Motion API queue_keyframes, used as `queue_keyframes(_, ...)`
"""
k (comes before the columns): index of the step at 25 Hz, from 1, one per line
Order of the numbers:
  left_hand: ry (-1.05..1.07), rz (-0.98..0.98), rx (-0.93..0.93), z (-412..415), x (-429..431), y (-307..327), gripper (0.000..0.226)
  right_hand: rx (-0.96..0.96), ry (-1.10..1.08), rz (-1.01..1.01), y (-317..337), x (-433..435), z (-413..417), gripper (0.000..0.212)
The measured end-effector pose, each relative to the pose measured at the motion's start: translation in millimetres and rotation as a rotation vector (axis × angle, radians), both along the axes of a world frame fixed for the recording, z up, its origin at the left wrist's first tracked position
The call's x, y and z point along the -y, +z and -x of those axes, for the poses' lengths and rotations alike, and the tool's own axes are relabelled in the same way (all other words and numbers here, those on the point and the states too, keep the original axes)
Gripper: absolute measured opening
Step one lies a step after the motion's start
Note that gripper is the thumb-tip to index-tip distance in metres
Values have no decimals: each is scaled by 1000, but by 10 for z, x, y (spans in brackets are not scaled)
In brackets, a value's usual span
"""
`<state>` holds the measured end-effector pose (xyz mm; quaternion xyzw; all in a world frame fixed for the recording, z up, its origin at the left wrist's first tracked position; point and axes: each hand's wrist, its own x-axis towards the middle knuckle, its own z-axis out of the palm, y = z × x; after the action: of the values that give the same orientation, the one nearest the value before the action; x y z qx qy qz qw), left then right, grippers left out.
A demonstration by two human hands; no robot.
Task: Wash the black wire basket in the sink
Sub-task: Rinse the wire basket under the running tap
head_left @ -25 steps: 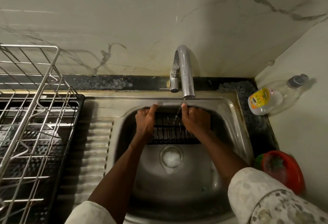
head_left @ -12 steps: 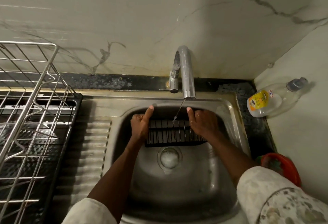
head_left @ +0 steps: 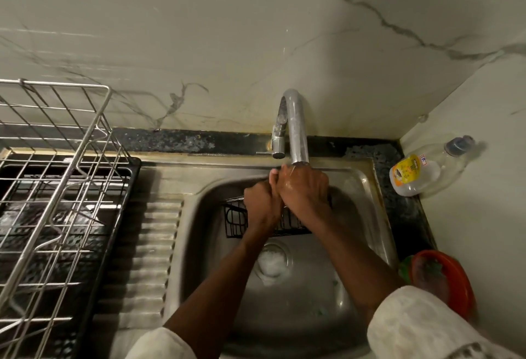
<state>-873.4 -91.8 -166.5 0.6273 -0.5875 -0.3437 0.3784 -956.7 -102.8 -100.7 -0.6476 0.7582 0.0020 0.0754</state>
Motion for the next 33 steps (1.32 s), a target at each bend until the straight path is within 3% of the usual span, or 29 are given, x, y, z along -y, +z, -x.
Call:
queue_keyframes(4,247,-308,-311,-153,114,-35,43,124,269,152,105,-86,41,44)
queue_keyframes(6,255,-383,-444,-305,96,-100,32,240,219,164,20,-112,207,56)
queue_keyframes(7,233,-380,-480,-350,50,-116,30,206,178,173,-59,-135,286,63)
queue_keyframes(9,121,-323,-496,-372,-27,-106,40,113,84,145,-156,-175,387,70)
queue_keyframes(11,-31,-256,-515,-362,-19,-18,53,112,26,112,-153,-171,365,64)
queue_keyframes(14,-180,-118,-292,-292,100,200,62,26,36,51,-57,-98,165,48)
queue_keyframes(16,-123,-105,-218,-305,127,261,67,-24,66,51,-23,-111,-56,45)
queue_keyframes(18,-88,-120,-289,-395,149,190,67,-18,131,88,-41,-165,-182,49)
queue_keyframes(21,-100,-183,-351,-562,191,72,77,142,56,118,-142,-138,64,58)
queue_keyframes(24,-64,-183,-370,-552,213,99,80,331,-31,187,-164,-94,194,52)
queue_keyframes(28,17,-297,-462,-694,201,-100,78,203,191,255,-48,-102,-93,49)
queue_keyframes(30,50,-344,-576,-798,160,-162,65,392,308,214,-122,-72,11,44)
queue_keyframes(32,129,-359,-647,-852,105,-150,53,778,256,136,-173,-100,164,51)
queue_keyframes(33,139,-334,-632,-851,85,-116,49,833,209,144,-199,-144,185,57)
